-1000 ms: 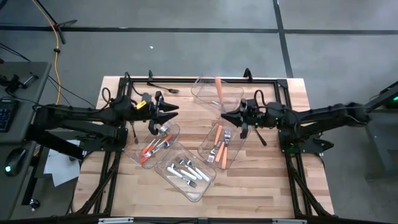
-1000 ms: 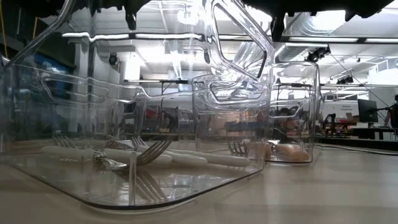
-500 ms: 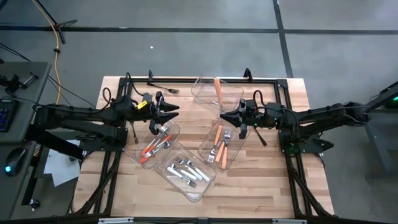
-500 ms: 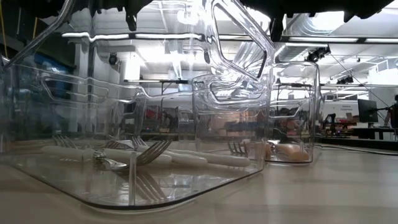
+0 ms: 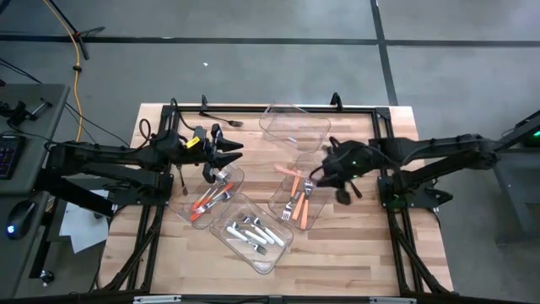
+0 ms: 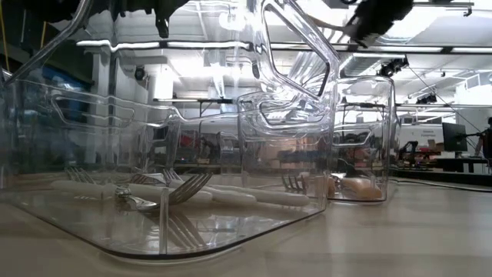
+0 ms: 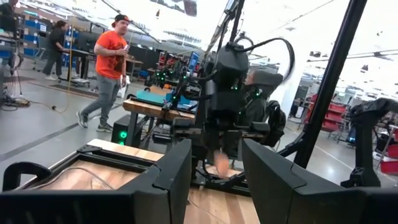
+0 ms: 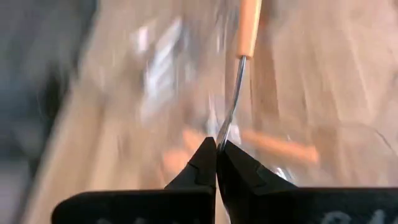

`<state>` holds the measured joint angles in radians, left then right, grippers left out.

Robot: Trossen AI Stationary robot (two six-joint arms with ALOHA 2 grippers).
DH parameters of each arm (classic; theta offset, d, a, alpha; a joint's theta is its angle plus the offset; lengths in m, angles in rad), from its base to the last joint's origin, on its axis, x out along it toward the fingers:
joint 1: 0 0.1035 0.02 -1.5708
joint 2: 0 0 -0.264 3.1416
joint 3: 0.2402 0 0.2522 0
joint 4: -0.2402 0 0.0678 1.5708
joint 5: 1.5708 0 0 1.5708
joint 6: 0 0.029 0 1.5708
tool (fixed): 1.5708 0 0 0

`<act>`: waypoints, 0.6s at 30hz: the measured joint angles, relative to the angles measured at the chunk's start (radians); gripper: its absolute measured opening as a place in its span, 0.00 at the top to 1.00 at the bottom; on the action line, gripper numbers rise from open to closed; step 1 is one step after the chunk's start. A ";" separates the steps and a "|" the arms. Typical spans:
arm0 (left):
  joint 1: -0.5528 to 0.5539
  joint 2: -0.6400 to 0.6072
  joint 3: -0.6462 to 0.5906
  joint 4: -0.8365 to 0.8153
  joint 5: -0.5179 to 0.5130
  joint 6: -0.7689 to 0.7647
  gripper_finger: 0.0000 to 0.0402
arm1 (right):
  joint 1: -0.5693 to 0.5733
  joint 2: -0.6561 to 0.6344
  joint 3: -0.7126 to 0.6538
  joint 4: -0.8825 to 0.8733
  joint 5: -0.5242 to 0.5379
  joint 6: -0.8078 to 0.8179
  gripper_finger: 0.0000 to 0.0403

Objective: Sort silverware by color (type)
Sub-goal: Put the light orange fork into the middle right transparent bin

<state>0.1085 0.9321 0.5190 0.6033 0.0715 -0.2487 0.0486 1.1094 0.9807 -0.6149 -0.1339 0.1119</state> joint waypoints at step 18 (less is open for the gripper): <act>0.000 0.000 0.000 0.000 -0.004 0.002 0.67 | -0.108 0.429 0.341 -0.566 0.032 -1.016 1.00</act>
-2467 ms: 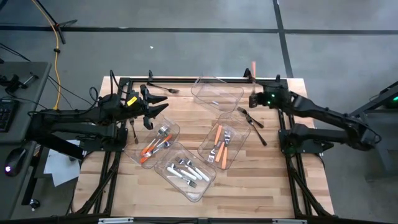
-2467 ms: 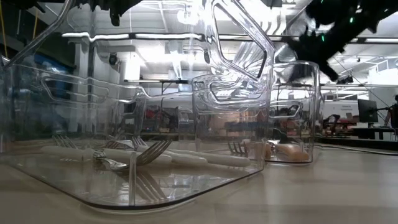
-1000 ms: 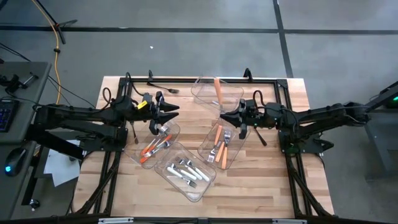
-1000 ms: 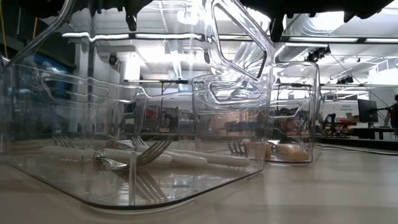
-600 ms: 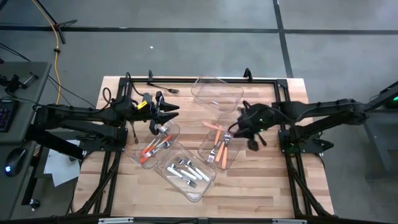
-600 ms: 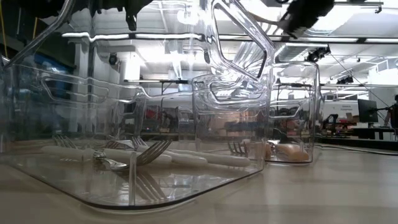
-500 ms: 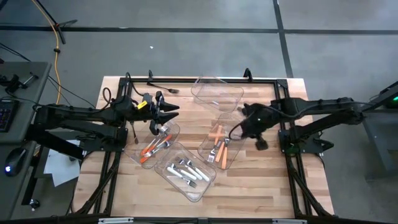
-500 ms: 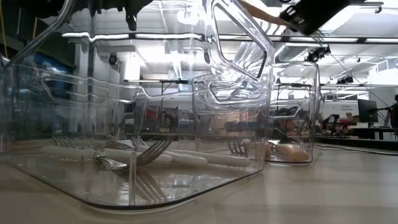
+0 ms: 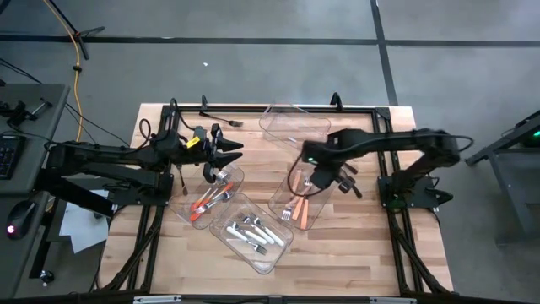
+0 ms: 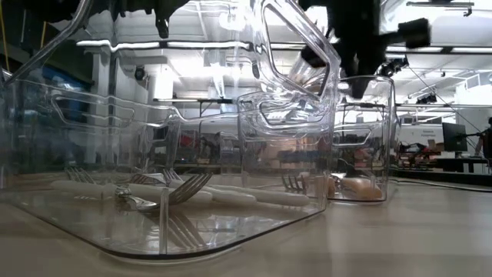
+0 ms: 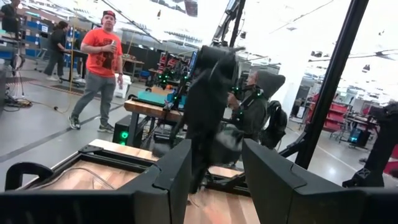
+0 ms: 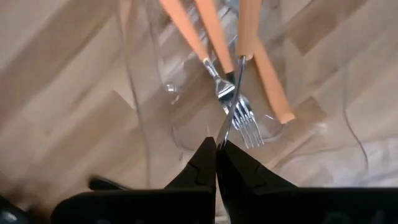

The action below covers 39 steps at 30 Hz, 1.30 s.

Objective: Sort silverware by color (type)
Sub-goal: Put the light orange fork into the middle right transparent bin

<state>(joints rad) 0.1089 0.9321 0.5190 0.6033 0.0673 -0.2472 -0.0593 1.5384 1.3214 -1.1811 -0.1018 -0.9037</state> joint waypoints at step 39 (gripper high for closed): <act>0.000 0.000 0.000 0.000 0.000 -0.012 0.67 | -0.008 0.299 0.012 0.180 -0.022 0.049 1.00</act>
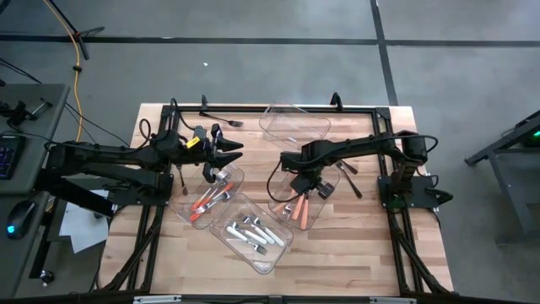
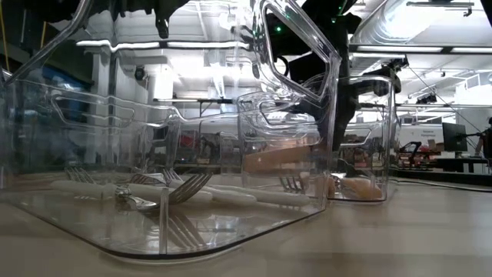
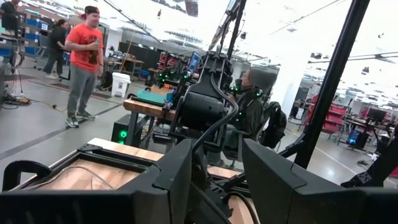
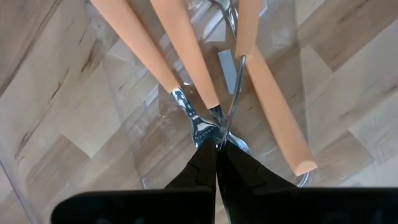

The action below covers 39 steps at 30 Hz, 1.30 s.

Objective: Sort silverware by color (type)
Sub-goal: Put the light orange fork into the middle right transparent bin

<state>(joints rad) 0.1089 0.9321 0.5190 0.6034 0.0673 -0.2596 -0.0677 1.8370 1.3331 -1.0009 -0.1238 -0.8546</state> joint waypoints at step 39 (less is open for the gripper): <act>0.000 -0.005 0.000 0.000 0.000 0.002 0.67 | 0.012 -0.040 0.133 -0.147 0.031 0.048 0.57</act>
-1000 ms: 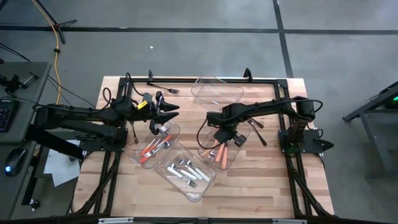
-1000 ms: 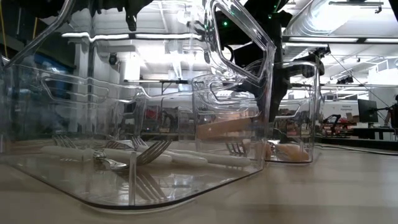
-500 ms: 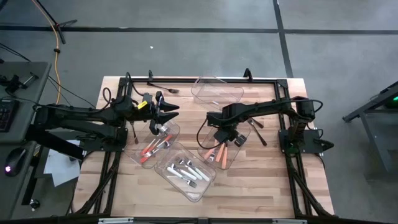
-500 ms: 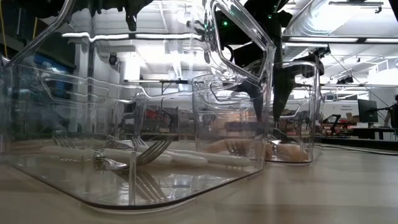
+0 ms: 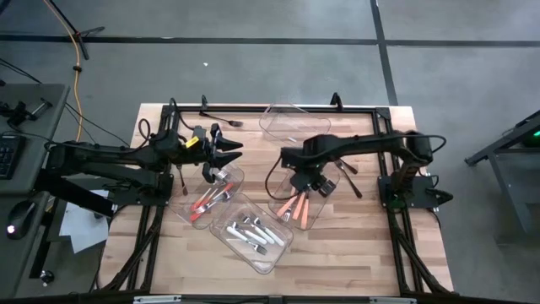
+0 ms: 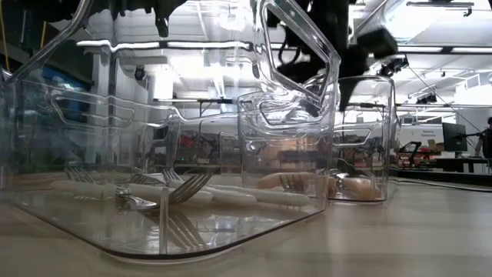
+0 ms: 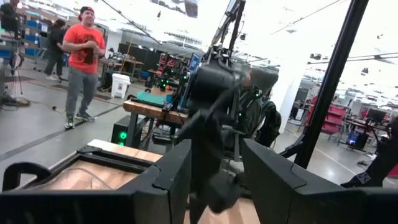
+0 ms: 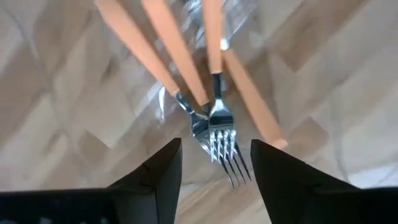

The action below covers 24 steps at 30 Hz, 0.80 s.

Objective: Sort silverware by color (type)
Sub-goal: Put the light orange fork into the middle right transparent bin, then put the black fork into the top transparent bin

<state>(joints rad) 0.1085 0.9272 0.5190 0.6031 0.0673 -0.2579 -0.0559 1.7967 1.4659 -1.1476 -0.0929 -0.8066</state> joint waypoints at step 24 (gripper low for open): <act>0.003 0.000 0.001 -0.001 -0.003 0.052 0.67 | -0.084 -0.667 -0.657 1.101 -0.110 0.824 0.68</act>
<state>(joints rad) 0.1112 0.9272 0.5201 0.6017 0.0643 -0.2061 -0.1394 1.1302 0.8092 -0.0465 -0.2027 0.0175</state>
